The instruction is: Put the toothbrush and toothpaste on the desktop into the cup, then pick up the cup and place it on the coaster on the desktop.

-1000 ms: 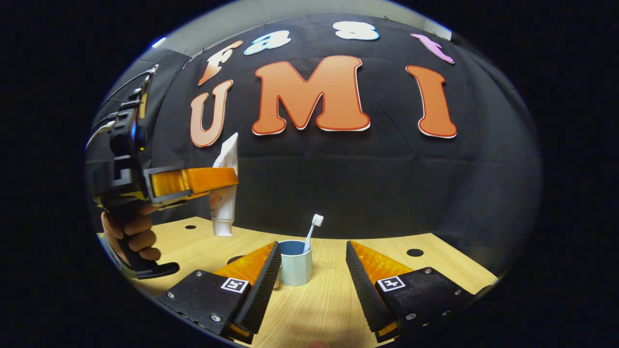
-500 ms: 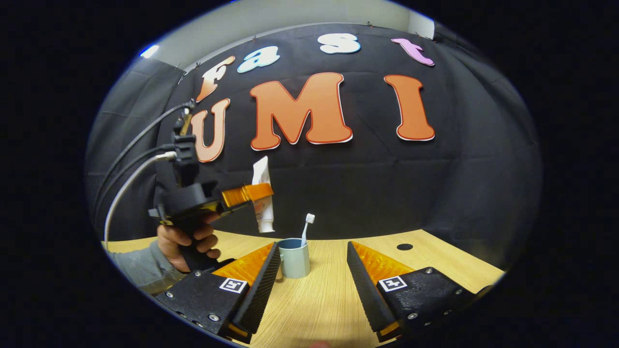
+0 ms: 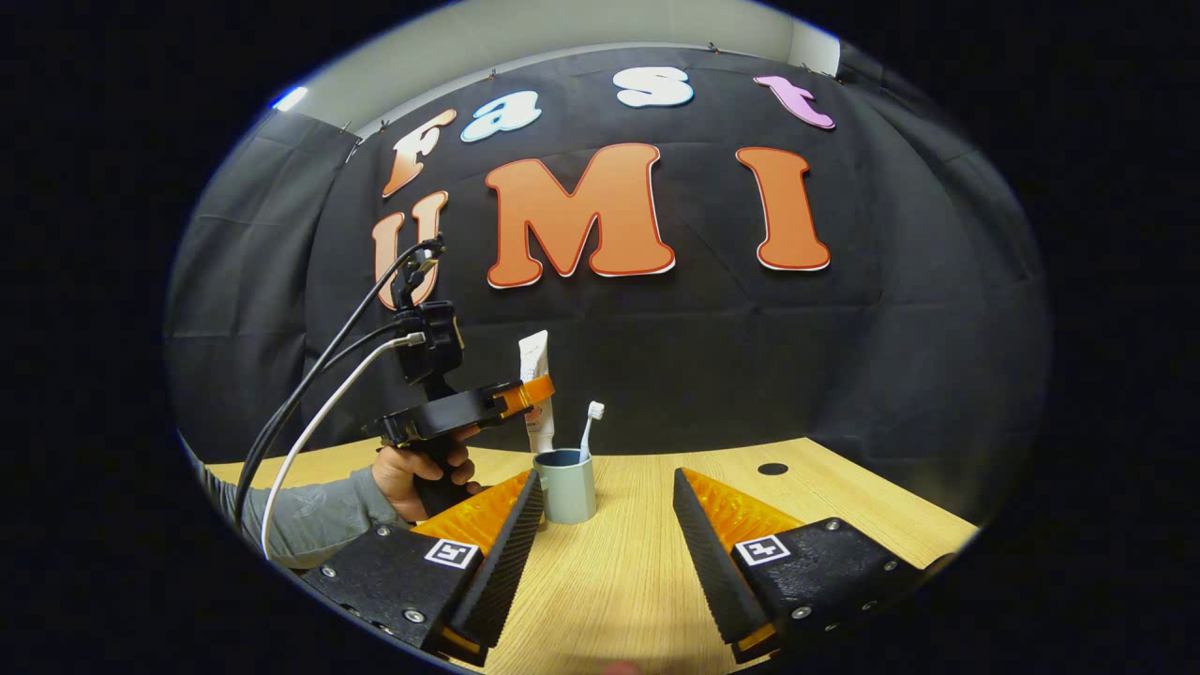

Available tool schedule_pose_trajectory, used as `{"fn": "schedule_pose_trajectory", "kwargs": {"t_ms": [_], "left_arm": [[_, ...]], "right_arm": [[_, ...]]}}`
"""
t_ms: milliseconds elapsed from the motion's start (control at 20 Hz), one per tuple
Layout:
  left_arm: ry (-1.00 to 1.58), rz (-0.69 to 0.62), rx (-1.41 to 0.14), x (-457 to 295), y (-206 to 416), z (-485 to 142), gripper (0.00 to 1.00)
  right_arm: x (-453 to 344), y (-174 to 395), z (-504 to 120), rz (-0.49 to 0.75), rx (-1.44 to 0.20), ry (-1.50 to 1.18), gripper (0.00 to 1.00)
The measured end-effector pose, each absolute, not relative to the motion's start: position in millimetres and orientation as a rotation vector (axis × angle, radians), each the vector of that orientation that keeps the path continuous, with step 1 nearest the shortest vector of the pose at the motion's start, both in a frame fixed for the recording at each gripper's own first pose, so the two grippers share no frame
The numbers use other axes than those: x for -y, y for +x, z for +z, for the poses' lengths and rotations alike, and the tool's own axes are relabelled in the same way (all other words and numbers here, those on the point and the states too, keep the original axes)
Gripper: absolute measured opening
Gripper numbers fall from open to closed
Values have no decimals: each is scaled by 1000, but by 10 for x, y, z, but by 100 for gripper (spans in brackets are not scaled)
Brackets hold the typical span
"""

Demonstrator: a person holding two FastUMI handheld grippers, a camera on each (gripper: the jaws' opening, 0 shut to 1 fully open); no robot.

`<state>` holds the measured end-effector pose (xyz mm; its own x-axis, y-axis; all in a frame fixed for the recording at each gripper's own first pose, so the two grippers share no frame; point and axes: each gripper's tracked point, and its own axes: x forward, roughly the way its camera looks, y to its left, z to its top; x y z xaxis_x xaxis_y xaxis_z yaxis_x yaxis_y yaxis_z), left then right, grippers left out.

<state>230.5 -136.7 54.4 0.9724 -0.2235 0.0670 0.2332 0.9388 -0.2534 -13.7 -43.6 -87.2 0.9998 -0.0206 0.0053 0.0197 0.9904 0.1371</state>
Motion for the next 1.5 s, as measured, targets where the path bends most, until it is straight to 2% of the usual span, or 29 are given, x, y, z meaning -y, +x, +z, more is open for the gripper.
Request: {"fn": "schedule_pose_trajectory", "kwargs": {"t_ms": [350, 600, 800, 1050, 1250, 1350, 1400, 1450, 1500], "left_arm": [[-238, -252, -10, 1504, 2364, 307, 19], [-197, -256, -94, 1521, 2318, 71, 24], [-196, -256, -153, 1478, 2237, -94, 24], [-164, -244, -245, 1388, 2085, -279, 32], [-78, -198, -232, 1205, 1955, -196, 69], [-43, -192, -223, 1132, 1865, -91, 79], [-36, -191, -221, 1074, 1780, -55, 88], [-25, -185, -222, 993, 1718, -38, 92], [-13, -179, -223, 888, 1663, -22, 94]], "right_arm": [[447, -222, -903, -33, -9, 116, 86], [455, -240, -939, -46, -34, 126, 86], [431, -254, -951, -53, -46, 128, 86], [383, -238, -919, -63, -64, 90, 86], [285, -159, -847, -52, -78, 84, 86], [241, -109, -816, -45, -86, 76, 86], [217, -79, -796, -41, -88, 72, 91], [208, -38, -776, -37, -94, 72, 86], [177, -1, -768, -25, -105, 74, 86]]}}
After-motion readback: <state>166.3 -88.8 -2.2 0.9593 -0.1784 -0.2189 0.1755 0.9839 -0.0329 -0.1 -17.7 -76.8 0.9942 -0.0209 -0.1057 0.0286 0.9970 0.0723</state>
